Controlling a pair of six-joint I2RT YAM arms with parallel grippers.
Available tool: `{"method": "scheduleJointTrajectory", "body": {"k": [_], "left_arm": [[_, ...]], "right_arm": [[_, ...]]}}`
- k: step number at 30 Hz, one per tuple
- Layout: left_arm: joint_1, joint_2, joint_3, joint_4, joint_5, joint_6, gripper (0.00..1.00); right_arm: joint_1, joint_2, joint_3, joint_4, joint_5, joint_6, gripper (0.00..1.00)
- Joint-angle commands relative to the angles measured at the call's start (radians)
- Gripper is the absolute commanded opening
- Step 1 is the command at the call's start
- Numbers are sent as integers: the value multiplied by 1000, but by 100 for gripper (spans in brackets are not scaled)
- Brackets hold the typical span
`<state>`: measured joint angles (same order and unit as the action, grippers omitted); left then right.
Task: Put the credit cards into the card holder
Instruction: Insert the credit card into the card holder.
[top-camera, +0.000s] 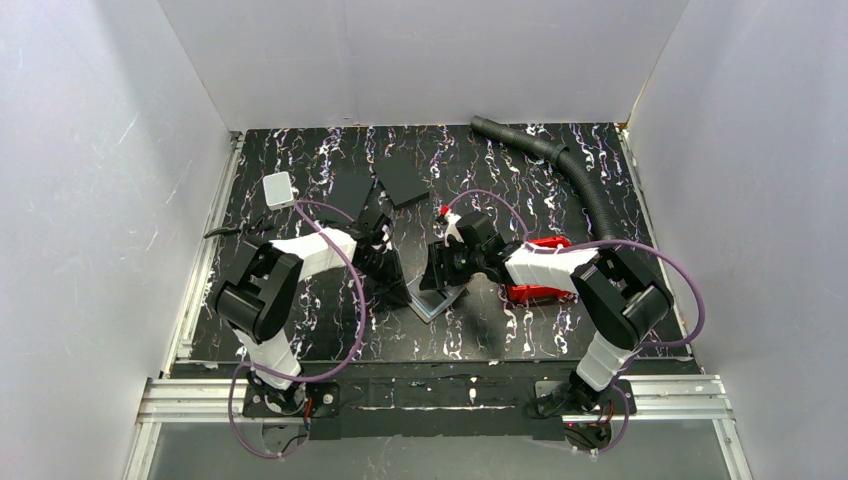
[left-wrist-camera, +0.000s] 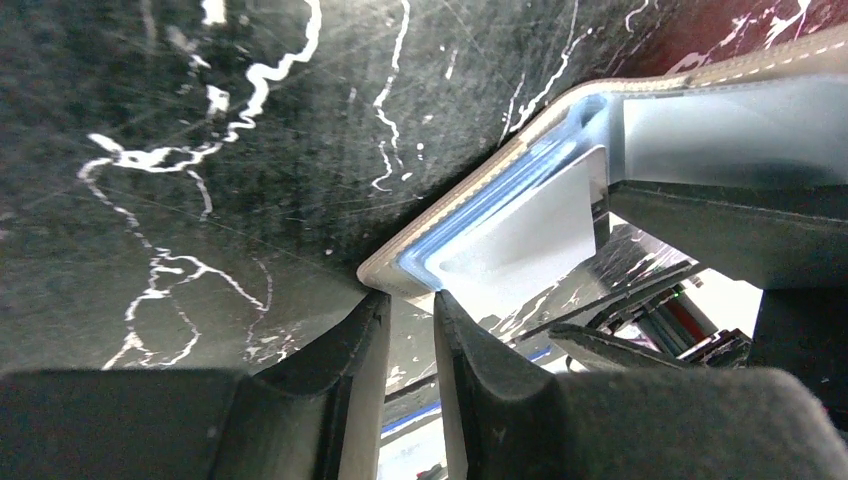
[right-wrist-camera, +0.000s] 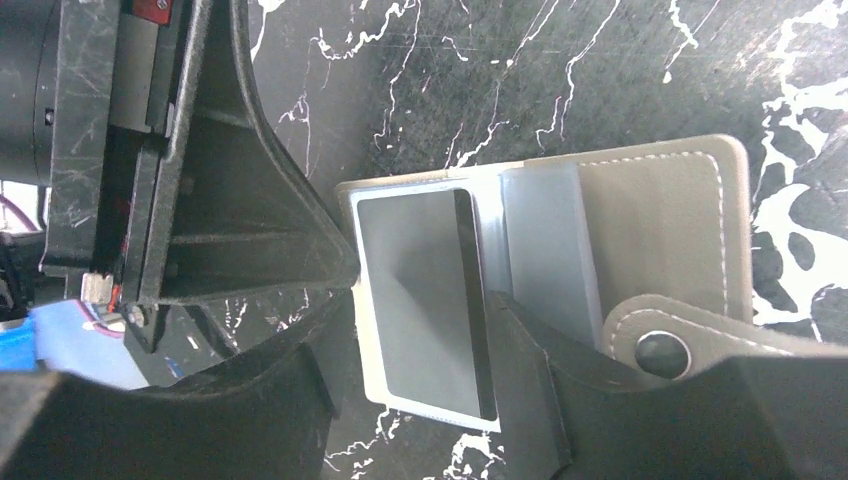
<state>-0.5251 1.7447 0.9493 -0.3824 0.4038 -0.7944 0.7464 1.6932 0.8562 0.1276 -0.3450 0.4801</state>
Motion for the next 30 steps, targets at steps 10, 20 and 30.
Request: {"method": "scheduleJointTrajectory", "body": {"k": [10, 20, 30], "left_arm": [[73, -149, -22, -137, -79, 191, 37], [74, -304, -116, -28, 104, 97, 50], [71, -310, -206, 131, 174, -51, 45]], "right_arm": [[63, -193, -11, -113, 227, 62, 78], [174, -145, 55, -219, 336, -132, 69], [191, -73, 55, -208, 375, -133, 46]]}}
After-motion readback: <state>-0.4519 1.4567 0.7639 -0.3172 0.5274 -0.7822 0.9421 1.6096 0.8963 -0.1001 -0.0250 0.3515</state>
